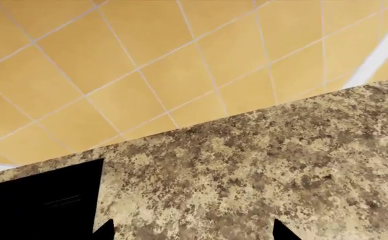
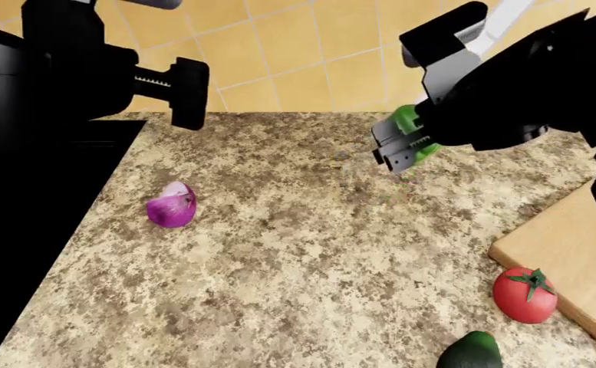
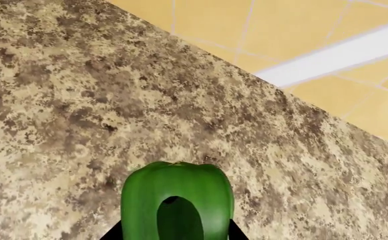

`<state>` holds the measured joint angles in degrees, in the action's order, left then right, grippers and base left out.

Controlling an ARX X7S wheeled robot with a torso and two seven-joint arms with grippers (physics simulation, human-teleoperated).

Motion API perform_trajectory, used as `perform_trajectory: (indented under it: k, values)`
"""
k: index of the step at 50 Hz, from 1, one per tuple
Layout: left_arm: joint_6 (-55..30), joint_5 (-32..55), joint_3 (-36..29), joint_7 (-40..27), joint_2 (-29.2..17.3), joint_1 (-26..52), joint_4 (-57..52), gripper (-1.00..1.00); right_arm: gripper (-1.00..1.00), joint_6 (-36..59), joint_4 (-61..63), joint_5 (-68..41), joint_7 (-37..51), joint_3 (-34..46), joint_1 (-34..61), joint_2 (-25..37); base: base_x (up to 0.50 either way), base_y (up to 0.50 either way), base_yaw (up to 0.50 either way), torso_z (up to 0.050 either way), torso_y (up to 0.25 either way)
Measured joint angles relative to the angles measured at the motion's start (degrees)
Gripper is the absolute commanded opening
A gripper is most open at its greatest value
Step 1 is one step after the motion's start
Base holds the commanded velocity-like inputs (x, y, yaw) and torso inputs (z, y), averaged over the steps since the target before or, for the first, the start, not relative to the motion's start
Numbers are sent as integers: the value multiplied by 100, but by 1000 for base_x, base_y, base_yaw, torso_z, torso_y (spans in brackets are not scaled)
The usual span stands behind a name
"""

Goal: Place the avocado, onion, tomato and bell pepper on the cutting board.

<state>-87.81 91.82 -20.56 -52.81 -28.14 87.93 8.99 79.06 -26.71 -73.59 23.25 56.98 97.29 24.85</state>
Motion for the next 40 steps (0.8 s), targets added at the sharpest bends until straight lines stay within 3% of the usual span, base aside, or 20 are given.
perform_trajectory:
  k: [12, 20, 29, 40]
  values:
    - [374, 2413, -581, -1635, -257, 169, 404, 100, -100, 204, 183, -211, 277, -119, 166, 162, 0, 0, 0, 0, 0]
    - [771, 3601, -961, -2314, -462, 103, 241, 100, -100, 244, 217, -282, 393, -130, 173, 214, 0, 0, 0, 0, 0]
    - [1008, 4211, -1188, -2588, -628, -55, 80, 100, -100, 187, 203, -252, 341, -46, 156, 222, 0, 0, 0, 0, 0]
    - [1038, 4265, -1254, -2567, -806, -220, 3, 100, -100, 154, 213, -262, 324, 19, 137, 230, 0, 0, 0, 0, 0]
